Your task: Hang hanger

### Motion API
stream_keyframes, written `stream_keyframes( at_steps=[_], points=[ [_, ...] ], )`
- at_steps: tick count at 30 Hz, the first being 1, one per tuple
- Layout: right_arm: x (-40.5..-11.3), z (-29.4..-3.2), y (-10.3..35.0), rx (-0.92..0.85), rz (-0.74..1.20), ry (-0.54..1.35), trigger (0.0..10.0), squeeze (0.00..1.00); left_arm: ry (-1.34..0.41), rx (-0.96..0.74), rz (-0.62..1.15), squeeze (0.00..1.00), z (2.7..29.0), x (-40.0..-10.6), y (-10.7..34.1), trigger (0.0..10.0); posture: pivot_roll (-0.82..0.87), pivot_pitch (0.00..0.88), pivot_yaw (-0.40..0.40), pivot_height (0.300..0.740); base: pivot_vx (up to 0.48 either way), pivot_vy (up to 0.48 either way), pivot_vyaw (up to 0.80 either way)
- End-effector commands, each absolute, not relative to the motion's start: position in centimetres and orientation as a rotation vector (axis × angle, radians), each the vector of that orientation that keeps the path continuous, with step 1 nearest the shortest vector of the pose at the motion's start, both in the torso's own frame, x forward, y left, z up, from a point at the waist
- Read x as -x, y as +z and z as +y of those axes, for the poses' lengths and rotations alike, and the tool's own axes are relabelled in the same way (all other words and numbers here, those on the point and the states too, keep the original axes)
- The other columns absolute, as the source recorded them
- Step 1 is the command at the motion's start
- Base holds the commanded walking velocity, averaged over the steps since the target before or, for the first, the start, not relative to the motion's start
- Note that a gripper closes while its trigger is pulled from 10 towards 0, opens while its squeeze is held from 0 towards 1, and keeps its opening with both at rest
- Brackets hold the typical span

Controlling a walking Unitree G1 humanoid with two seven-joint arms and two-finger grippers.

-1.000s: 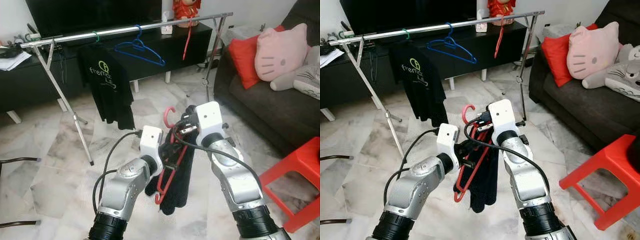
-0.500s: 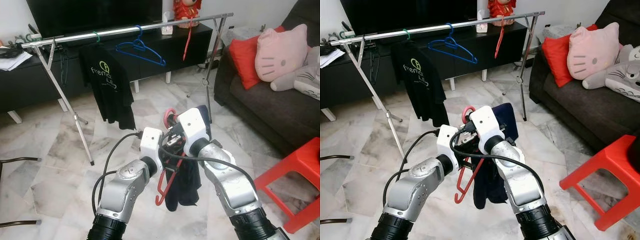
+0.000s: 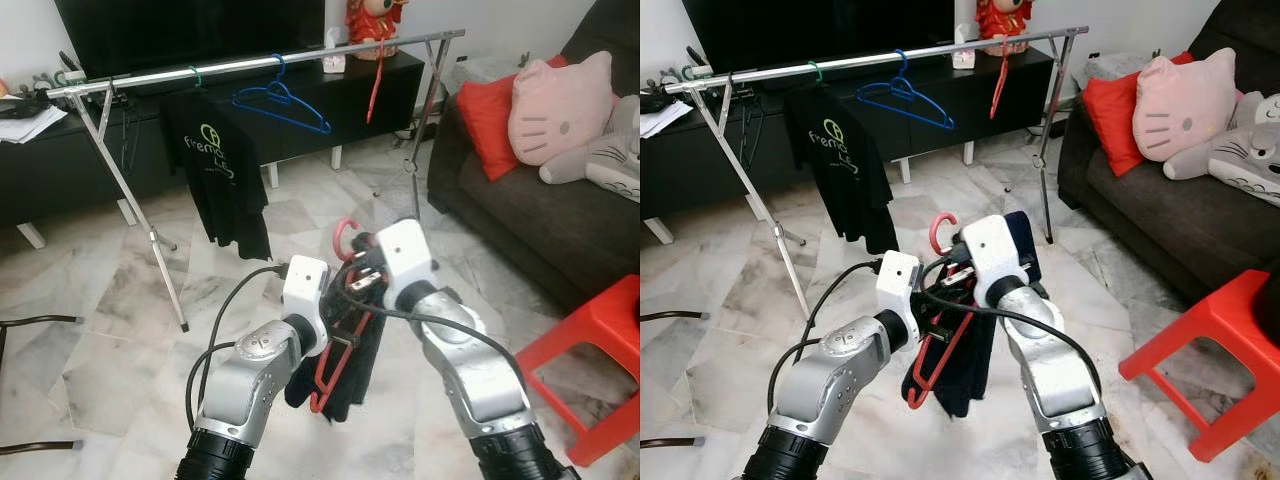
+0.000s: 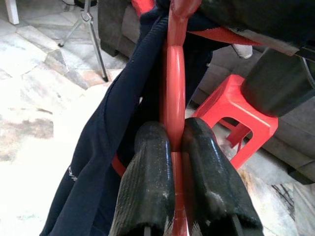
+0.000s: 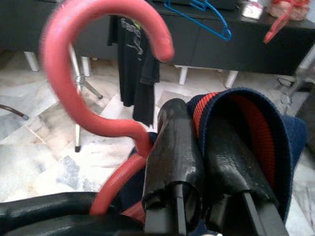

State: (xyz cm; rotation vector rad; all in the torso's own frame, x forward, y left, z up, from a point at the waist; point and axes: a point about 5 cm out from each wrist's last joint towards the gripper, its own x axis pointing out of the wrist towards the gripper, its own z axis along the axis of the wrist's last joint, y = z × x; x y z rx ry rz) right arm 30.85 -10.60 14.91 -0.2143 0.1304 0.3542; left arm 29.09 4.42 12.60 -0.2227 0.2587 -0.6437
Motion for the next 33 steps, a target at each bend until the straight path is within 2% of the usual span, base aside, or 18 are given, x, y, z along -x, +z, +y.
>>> stream_keyframes(
  at_steps=[1,9,17,18,19,21,22,24,33],
  points=[
    [-30.8,-11.5,14.7,0.212,0.149,0.299,10.0,0.00,-0.644,0.237,0.212,0.00,4.5,-29.3,13.4,10.0,-0.16,0.006,0.007,0.740,0.000,0.000,0.00],
    [-29.8,-10.5,14.4,0.206,0.167,0.384,10.0,0.00,-0.600,0.238,0.200,0.00,5.0,-29.8,13.6,10.0,-0.15,0.006,0.007,0.740,0.000,0.000,0.00],
    [-29.2,-11.1,14.2,0.204,0.187,0.377,10.0,0.00,-0.576,0.239,0.189,0.00,5.4,-30.2,13.7,10.0,-0.16,0.008,0.008,0.740,0.000,0.000,0.00],
    [-29.2,-11.1,14.2,0.203,0.186,0.377,10.0,0.04,-0.576,0.240,0.189,0.00,5.4,-30.2,13.7,10.0,-0.16,0.008,0.008,0.740,0.000,0.000,0.00],
    [-29.2,-11.1,14.2,0.198,0.186,0.379,10.0,0.57,-0.574,0.241,0.188,0.00,5.4,-30.2,13.7,10.0,-0.16,0.007,0.008,0.740,0.000,0.000,0.00],
    [-29.1,-11.1,14.3,0.196,0.187,0.380,10.0,0.57,-0.573,0.241,0.187,0.00,5.4,-30.2,13.7,10.0,-0.16,0.007,0.008,0.740,0.000,0.000,0.00],
    [-29.1,-11.1,14.3,0.195,0.186,0.381,10.0,0.95,-0.572,0.242,0.186,0.00,5.4,-30.2,13.7,10.0,-0.16,0.007,0.008,0.740,0.000,0.000,0.00],
    [-29.1,-11.0,14.4,0.194,0.186,0.384,10.0,0.99,-0.568,0.246,0.182,0.00,5.5,-30.3,13.7,10.0,-0.16,0.007,0.008,0.740,0.000,0.000,0.00],
    [-29.0,-10.7,14.4,0.185,0.185,0.391,10.0,1.00,-0.575,0.259,0.166,0.00,5.6,-30.3,13.8,10.0,-0.16,0.008,0.008,0.740,0.000,0.000,0.00]
  ],
)
